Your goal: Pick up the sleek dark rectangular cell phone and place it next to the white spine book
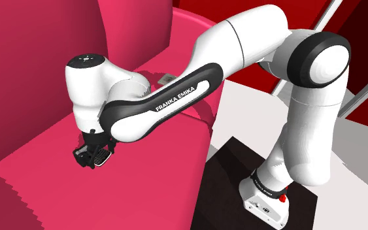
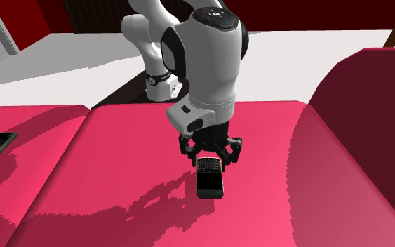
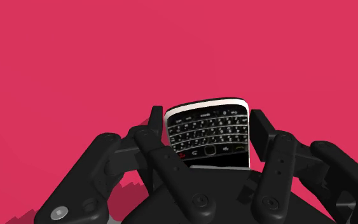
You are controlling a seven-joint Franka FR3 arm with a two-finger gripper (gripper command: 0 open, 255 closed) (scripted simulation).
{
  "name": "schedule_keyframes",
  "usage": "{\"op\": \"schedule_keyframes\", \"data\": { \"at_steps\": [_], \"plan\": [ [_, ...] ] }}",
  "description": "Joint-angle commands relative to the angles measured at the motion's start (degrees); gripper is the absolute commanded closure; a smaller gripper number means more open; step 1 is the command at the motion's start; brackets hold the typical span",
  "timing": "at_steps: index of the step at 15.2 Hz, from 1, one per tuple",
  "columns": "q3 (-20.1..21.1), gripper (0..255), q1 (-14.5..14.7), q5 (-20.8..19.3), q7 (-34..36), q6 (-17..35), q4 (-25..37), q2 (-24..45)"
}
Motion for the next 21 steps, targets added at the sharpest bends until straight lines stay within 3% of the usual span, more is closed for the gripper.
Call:
{"op": "schedule_keyframes", "data": {
  "at_steps": [1, 7, 21],
  "plan": [
    [0.00, 255, 0.00, 0.00, 0.00, 0.00, 0.00, 0.00],
    [0.00, 255, 0.00, 0.00, 0.00, 0.01, 0.00, 0.00],
    [1.41, 255, -0.87, 3.00, -1.92, -8.89, 4.70, -4.73]
  ]
}}
